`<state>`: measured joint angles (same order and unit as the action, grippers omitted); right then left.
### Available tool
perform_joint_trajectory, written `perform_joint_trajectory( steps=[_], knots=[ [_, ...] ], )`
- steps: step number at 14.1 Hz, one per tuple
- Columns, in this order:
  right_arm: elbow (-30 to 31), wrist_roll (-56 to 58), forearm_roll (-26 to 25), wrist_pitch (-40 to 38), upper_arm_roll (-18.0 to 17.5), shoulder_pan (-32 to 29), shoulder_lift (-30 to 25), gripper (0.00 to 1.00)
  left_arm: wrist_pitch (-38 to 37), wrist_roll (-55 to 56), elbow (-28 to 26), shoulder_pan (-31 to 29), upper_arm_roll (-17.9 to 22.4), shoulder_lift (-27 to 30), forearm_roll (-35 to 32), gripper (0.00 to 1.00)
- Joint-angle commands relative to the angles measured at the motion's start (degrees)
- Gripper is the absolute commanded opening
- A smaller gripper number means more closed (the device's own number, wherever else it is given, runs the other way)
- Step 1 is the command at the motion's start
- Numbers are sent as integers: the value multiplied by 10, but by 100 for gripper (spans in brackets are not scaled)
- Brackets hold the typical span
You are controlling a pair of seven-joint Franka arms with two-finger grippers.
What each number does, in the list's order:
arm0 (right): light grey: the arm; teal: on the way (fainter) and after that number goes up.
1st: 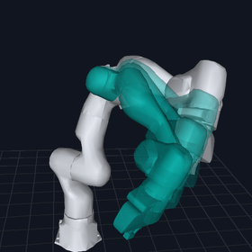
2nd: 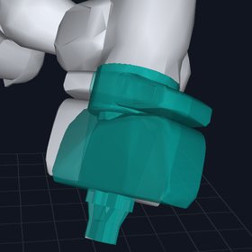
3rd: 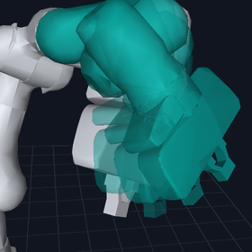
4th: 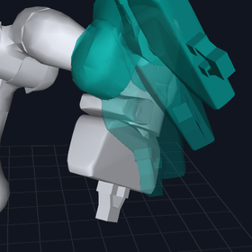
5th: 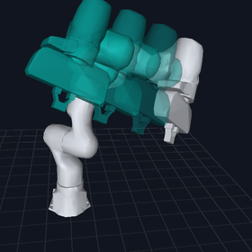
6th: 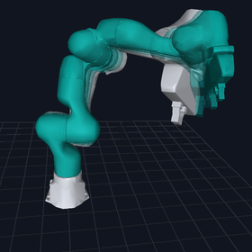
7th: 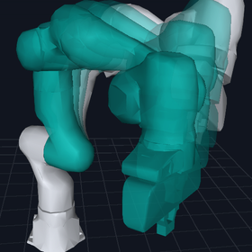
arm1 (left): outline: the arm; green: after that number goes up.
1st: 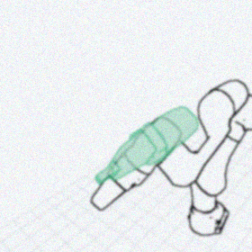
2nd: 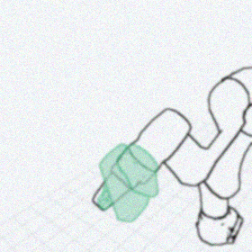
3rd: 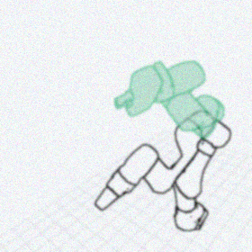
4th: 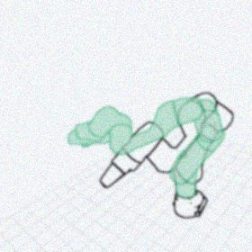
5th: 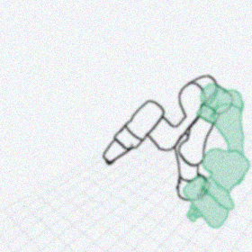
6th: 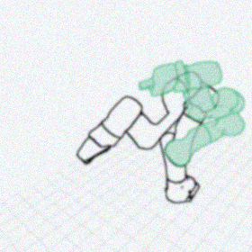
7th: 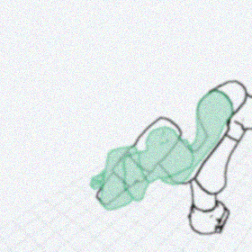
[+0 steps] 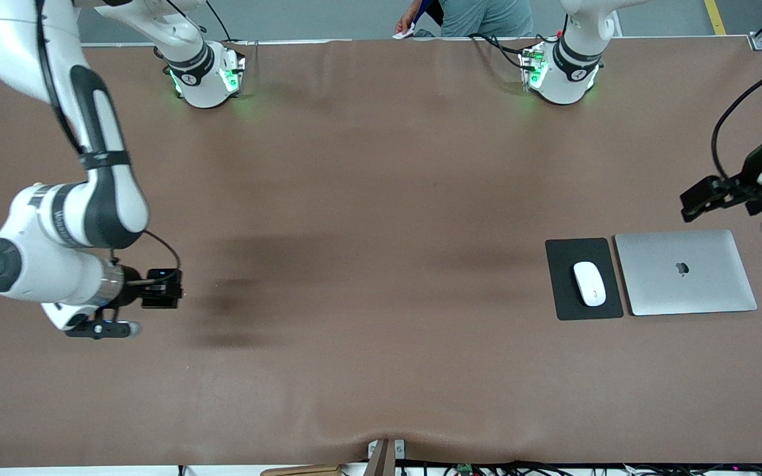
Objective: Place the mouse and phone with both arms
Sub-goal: 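Carry the phone toward the plush toy while the left gripper withdraws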
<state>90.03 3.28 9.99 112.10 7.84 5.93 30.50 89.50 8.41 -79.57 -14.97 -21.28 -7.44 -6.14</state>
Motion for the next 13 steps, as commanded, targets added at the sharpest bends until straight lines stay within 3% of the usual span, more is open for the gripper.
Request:
perform_joint_trajectory(
  steps=[1, 4, 6, 8, 13],
  knots=[
    [53, 17, -30, 28, -13, -41, -10, 0, -17, -51, -5, -26, -2, 36, 24, 100],
    [105, 20, -61, 94, -13, -63, -6, 0, -29, -78, -8, -26, 3, 51, 33, 100],
    [140, 35, -63, 125, -13, -78, -6, 0, -30, -79, -32, 17, 43, 67, 53, 100],
    [146, 45, -67, 126, -13, -100, 3, 0, -30, -79, -63, 91, 124, 93, 60, 100],
    [148, 91, -76, 125, -14, -144, 40, 0, -48, -62, -107, 151, 169, 131, 60, 100]
  ],
)
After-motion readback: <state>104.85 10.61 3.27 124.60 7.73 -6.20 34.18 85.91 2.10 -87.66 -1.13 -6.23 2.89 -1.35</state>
